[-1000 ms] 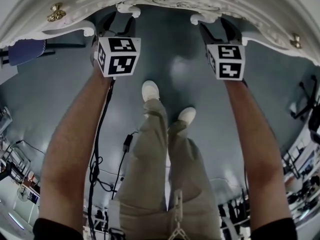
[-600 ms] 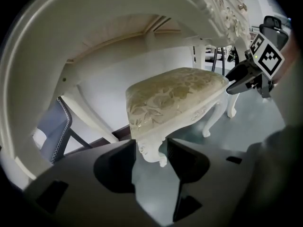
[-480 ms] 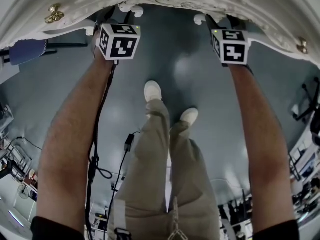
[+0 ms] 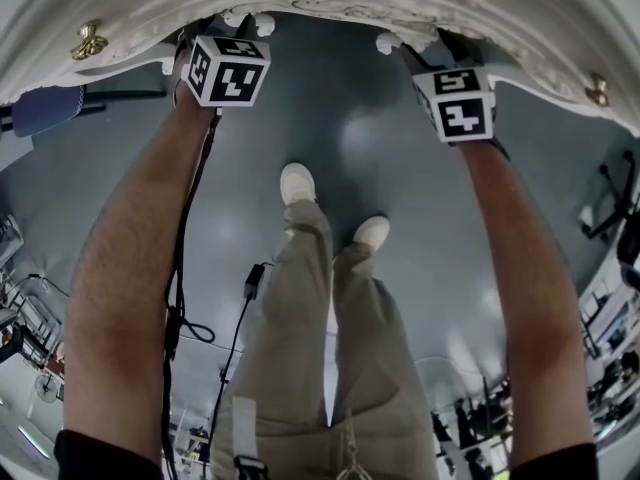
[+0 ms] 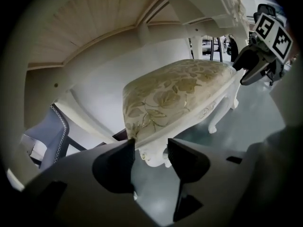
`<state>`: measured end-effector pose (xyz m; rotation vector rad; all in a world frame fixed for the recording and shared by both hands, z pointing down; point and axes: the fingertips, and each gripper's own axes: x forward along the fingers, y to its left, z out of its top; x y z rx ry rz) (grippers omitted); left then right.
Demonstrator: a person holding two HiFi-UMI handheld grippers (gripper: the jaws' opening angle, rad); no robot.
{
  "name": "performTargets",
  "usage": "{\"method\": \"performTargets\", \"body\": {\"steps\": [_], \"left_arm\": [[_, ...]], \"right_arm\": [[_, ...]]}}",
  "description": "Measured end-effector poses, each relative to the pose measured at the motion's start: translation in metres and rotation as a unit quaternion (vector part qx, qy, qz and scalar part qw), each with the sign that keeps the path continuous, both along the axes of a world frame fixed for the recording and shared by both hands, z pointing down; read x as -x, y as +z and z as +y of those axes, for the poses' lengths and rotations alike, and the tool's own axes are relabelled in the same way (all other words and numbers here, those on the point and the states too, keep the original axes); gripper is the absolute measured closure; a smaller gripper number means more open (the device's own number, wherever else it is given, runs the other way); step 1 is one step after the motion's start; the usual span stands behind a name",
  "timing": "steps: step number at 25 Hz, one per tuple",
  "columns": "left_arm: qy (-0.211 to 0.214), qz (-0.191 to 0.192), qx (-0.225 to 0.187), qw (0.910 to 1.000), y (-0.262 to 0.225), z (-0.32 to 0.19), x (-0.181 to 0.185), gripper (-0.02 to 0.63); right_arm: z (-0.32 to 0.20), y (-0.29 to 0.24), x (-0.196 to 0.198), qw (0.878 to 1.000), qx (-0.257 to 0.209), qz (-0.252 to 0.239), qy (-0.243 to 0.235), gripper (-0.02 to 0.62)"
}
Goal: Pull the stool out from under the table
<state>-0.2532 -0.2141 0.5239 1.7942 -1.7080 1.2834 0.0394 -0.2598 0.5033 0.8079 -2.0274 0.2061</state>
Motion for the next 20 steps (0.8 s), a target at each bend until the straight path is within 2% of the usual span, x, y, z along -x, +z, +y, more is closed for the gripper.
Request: {"method": "performTargets", "body": {"steps": [4,8,9,10,12,13,15,18,20], "left_arm": [[-0.001,0.006,0.004,1.0,0.001,0.001,-0.005,0.405],[-0.004,0.013,0.012,0.9998,0.002,0.005,-0.01,0.405],[0.015,0.012,0.014,0.9997,0.002,0.005,-0.018,0.407],[0.05,0.008,0.014,0.9986,0.001,0.005,-0.032,0.472],[0.116,0.005,0.003,0.9933,-0.004,0.003,-0.068,0.478],[0.121,0.014,-0.002,0.9926,-0.005,0.002,-0.078,0.477],[0.084,0.032,0.0,0.9959,-0.001,0.006,-0.075,0.464],[0.012,0.045,0.006,0.9989,0.008,0.018,-0.046,0.44],[-0.003,0.039,0.003,0.9992,0.01,0.023,-0.029,0.429]], "right_arm": [[-0.01,-0.012,0.001,0.999,-0.037,0.003,0.009,0.334],[-0.015,-0.01,0.006,0.999,-0.023,-0.022,0.042,0.334],[-0.017,-0.007,0.006,0.998,-0.017,-0.023,0.049,0.334],[-0.018,-0.004,0.006,0.998,-0.012,-0.025,0.054,0.334],[-0.019,0.0,0.006,0.998,-0.007,-0.025,0.06,0.335],[-0.018,-0.001,0.008,0.998,-0.008,-0.02,0.062,0.336],[-0.013,-0.002,0.01,0.998,-0.01,-0.007,0.064,0.336],[0.0,-0.001,0.01,0.998,-0.009,-0.002,0.06,0.361],[0.008,-0.003,0.009,0.999,-0.011,-0.003,0.053,0.38]]}}
